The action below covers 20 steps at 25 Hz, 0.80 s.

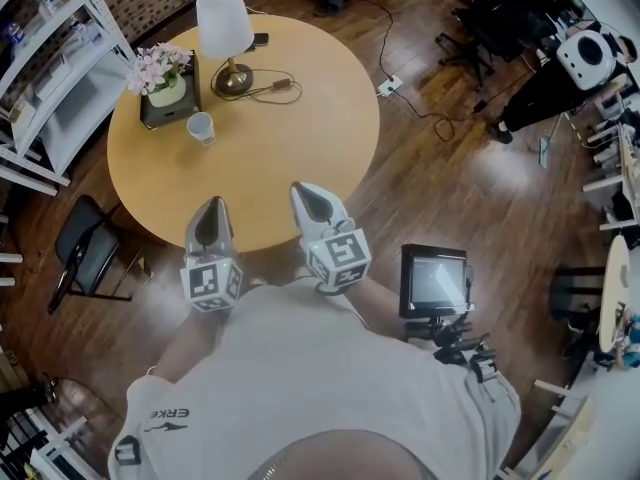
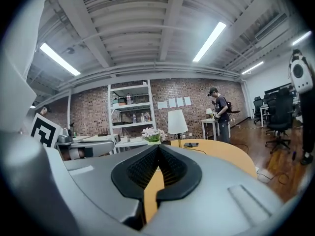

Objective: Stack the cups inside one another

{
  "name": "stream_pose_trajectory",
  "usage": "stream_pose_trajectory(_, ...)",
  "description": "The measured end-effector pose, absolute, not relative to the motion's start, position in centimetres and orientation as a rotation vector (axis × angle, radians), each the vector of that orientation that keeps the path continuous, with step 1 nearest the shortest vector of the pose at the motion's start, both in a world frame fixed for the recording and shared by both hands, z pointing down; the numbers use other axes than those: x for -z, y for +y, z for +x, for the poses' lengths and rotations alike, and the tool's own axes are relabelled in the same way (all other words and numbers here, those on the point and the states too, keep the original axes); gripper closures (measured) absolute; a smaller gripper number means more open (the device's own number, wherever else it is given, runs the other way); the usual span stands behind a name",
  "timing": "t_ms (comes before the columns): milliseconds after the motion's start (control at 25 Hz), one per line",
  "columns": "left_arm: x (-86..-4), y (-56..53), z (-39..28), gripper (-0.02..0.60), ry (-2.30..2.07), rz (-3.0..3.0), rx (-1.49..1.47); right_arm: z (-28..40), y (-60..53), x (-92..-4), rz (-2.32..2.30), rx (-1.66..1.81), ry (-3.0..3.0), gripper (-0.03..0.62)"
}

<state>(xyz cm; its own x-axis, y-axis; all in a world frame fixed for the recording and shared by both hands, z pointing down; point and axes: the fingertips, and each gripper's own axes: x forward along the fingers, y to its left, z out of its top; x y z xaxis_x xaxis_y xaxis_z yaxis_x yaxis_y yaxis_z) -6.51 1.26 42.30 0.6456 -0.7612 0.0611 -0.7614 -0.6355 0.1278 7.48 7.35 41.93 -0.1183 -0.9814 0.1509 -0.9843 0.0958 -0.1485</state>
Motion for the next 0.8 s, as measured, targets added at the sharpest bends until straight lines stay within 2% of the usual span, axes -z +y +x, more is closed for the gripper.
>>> stream_pose_trajectory(800, -42.4, 1.7, -6.5, 0.580, -1.196, 2.733, 0.003, 6.1, 6.9, -41.7, 2.026, -0.292, -2.322, 0.582)
